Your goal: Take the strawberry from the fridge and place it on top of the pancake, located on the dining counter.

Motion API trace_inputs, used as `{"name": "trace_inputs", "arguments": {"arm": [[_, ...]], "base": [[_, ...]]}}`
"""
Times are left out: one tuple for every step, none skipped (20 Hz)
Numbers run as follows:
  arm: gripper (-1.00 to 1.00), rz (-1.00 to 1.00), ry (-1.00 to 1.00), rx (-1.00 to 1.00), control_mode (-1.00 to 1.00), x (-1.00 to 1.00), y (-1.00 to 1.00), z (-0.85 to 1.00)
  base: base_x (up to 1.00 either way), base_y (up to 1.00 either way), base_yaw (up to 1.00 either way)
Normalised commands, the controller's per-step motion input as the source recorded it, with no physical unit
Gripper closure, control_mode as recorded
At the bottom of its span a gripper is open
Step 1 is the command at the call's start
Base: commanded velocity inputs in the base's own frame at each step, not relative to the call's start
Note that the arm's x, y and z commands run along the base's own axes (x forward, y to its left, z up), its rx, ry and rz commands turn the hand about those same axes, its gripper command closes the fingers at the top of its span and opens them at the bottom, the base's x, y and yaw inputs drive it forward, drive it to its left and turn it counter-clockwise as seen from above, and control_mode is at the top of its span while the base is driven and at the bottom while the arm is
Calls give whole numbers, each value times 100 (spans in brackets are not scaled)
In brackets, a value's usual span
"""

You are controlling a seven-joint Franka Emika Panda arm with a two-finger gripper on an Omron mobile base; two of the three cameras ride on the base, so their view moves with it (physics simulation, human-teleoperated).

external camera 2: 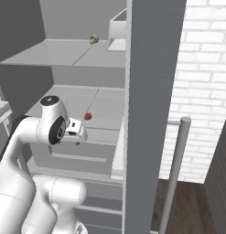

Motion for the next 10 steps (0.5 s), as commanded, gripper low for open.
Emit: {"name": "trace_inputs", "arguments": {"arm": [[-100,0,-7,0,-100,30,0,7],[-100,0,-23,0,-100,20,0,36],[-100,-1,-28,0,-100,29,0,54],[-100,-2,-29,0,-100,42,0,65],[-100,-8,-18,0,-100,21,-9,54],[-100,0,-18,0,-100,83,0,63],[-100,0,-6,0,-100,100,3,56],[-100,0,0,0,-100,100,1,38],[-100,0,0,0,-100,100,0,24],[-100,0,-7,0,-100,86,0,21]], "base": [[0,0,0],[0,0,0],[0,0,0],[0,0,0],[0,0,0],[0,0,0],[0,0,0],[0,0,0],[0,0,0],[0,0,0]]}}
